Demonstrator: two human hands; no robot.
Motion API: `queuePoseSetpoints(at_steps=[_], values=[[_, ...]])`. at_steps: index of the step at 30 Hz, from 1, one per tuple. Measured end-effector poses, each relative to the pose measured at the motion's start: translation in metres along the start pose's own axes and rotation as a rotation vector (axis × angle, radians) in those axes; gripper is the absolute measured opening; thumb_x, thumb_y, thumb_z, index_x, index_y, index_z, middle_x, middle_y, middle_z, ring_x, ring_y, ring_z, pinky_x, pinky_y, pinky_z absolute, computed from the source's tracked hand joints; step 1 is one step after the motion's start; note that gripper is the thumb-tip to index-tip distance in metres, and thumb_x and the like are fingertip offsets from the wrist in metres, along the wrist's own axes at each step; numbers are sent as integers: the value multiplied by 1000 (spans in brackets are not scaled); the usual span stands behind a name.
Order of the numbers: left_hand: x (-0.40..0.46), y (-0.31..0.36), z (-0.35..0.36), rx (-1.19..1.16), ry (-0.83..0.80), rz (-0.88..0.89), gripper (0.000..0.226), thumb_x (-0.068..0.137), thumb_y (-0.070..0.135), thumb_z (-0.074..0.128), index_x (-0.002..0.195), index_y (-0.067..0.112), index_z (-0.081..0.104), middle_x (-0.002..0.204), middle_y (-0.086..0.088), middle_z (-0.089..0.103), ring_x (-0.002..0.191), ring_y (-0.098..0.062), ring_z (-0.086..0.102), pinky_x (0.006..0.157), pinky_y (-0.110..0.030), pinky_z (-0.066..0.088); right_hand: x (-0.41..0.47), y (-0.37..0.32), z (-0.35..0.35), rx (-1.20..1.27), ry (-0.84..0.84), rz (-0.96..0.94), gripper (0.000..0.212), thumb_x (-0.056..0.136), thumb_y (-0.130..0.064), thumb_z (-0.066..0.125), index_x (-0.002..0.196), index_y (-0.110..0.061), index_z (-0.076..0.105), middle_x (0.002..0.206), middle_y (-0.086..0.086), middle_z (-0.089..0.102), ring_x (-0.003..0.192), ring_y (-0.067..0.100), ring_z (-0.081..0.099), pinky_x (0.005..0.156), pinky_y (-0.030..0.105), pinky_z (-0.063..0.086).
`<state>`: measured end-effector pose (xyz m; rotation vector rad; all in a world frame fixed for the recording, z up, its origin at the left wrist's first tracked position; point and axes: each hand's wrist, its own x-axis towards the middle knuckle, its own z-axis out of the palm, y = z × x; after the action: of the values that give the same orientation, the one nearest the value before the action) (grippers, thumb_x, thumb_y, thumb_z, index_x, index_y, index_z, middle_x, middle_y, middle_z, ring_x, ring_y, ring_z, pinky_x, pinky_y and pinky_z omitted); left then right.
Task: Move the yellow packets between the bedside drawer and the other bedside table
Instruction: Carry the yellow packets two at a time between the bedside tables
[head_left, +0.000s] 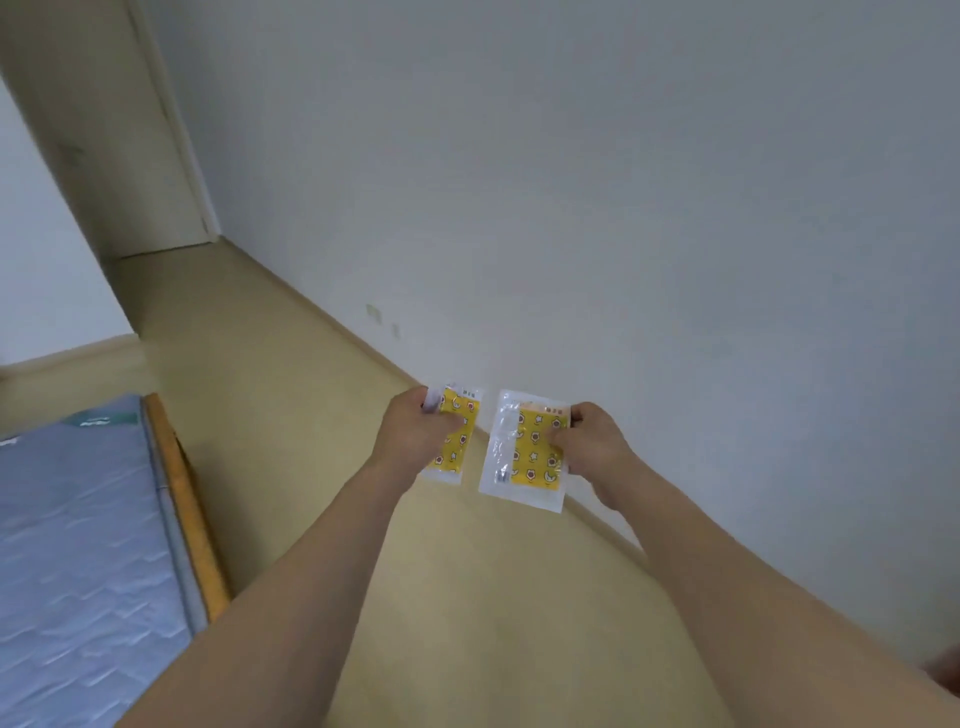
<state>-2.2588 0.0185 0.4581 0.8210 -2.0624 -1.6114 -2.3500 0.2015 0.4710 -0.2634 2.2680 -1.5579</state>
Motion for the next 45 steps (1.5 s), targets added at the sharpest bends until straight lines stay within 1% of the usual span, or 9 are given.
queuePoseSetpoints(at_steps=[5,9,16,19,24,30,35,41,45], values=[[97,17,-17,-84,98,-17,11,81,3,68,84,14,68,73,0,65,61,-14,61,51,-22,50,112,-50,36,-4,-104,-53,12,87,-5,54,94,-15,56,101,6,68,93,26,69,88,50,55],[166,12,-32,-68,166,-58,12,80,6,68,90,11,68,82,-6,68,71,-21,65,68,-37,56,191,-77,75,1,-206,-57,12,88,-3,54,93,-15,56,104,10,68,96,31,69,88,55,54],[320,1,-64,-17,342,-86,18,81,6,69,98,2,65,88,-13,68,73,-23,65,66,-35,54,356,-124,158,32,-368,-125,15,92,-2,54,89,-17,55,101,7,68,94,25,68,89,49,55],[388,10,-77,-19,407,-112,19,81,5,71,100,2,66,101,-20,71,81,-29,69,73,-43,59,426,-156,184,59,-435,-140,19,94,-1,53,86,-18,55,93,2,67,90,23,67,90,49,55],[480,29,-111,-19,520,-119,27,80,7,73,104,-1,65,102,-20,71,92,-35,71,77,-49,59,523,-216,238,41,-500,-194,19,94,-3,53,85,-20,54,92,0,65,89,22,66,91,49,54],[570,6,-169,-47,625,-179,31,76,12,76,102,0,64,102,-21,71,92,-36,71,78,-57,57,605,-255,346,-11,-641,-203,15,92,-8,55,106,-15,57,105,4,67,96,23,67,91,50,54],[656,-26,-243,-47,740,-211,22,82,10,74,102,8,65,105,-9,72,88,-25,72,73,-38,59,673,-290,460,-52,-740,-233,13,92,-7,55,96,-20,55,104,3,67,97,24,67,92,50,53],[769,-42,-353,-73,812,-225,26,81,11,75,104,6,63,105,-9,72,93,-28,72,63,-31,58,753,-368,601,-103,-795,-275,13,92,-7,55,100,-17,56,106,6,67,96,24,67,91,48,54],[846,-44,-417,-146,820,-215,29,82,8,74,107,-1,63,96,-7,75,86,-27,74,75,-41,61,802,-419,680,-80,-811,-315,14,92,-8,54,103,-16,57,104,4,68,93,23,68,87,45,55]])
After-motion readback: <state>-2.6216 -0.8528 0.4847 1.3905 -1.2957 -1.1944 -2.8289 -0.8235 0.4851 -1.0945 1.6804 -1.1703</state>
